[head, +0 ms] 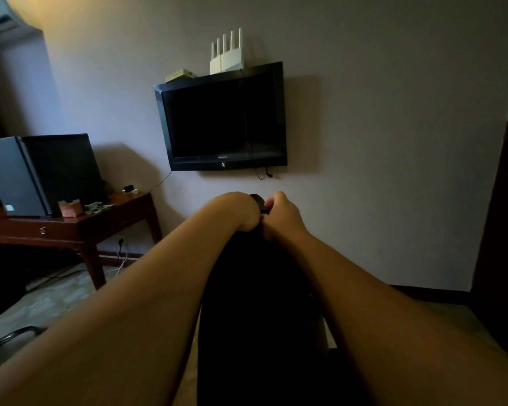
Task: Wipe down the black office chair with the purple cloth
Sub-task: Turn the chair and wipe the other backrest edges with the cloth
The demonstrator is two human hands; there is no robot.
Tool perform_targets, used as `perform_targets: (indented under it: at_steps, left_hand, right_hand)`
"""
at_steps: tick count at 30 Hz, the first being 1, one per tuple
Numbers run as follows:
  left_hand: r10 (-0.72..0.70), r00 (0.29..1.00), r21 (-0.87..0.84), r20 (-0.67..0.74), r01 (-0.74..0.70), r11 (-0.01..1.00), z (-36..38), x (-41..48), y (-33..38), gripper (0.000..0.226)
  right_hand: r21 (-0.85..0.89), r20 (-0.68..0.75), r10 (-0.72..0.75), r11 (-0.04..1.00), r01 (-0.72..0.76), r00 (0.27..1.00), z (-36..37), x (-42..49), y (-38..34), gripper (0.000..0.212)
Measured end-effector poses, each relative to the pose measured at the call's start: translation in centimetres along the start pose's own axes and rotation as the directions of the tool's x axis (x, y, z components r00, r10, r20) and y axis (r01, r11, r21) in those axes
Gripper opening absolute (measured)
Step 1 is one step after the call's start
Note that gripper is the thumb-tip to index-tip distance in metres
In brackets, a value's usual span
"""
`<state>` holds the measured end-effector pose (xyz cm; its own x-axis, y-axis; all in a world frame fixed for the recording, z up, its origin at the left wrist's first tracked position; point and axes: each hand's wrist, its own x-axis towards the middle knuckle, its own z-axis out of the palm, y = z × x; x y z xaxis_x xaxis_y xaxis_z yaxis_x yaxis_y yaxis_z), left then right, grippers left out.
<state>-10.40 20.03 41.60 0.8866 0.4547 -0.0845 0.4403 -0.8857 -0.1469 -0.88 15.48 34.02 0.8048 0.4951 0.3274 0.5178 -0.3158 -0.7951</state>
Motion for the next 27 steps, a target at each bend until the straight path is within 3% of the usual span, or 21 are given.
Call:
perform_targets:
  at_steps: [9,11,15,18,24,27]
  left_hand:
    - [0.022,1.0,0.102,0.006,-0.023,0.995,0.0,-0.9,0.6,0.023]
    - [-0.002,1.0,0.104,0.0,0.002,0.995,0.0,-1.1,0.6,0.019]
    - [-0.066,0.997,0.042,-0.035,0.068,0.997,0.2,-1.1,0.6,0.033]
    - [-0.077,0.996,0.02,-0.046,0.078,0.997,0.2,-1.2,0.8,0.035]
    - [-0.084,0.996,0.063,-0.013,0.085,0.994,0.2,-0.6,0.5,0.031]
    - [-0.047,0.999,0.082,-0.011,0.047,0.995,0.2,-0.3,0.3,0.024]
  right_hand:
    - [0.188,0.207,-0.192,0.97,0.153,0.959,-3.8,-10.0,-0.7,0.021]
    - [0.251,0.239,-0.21,0.957,0.149,0.948,-4.7,-12.9,-0.9,0.022]
    - [0.335,0.309,-0.217,0.936,0.108,0.926,-6.2,-17.4,-1.1,0.027]
    - [0.322,0.312,-0.193,0.943,0.088,0.93,-6.6,-18.5,-1.0,0.026]
    - [0.225,0.19,-0.103,0.973,0.059,0.976,-4.0,-13.8,-0.8,0.018]
    - [0.075,0.162,-0.056,0.996,0.044,0.985,-2.8,-8.9,-1.3,0.025]
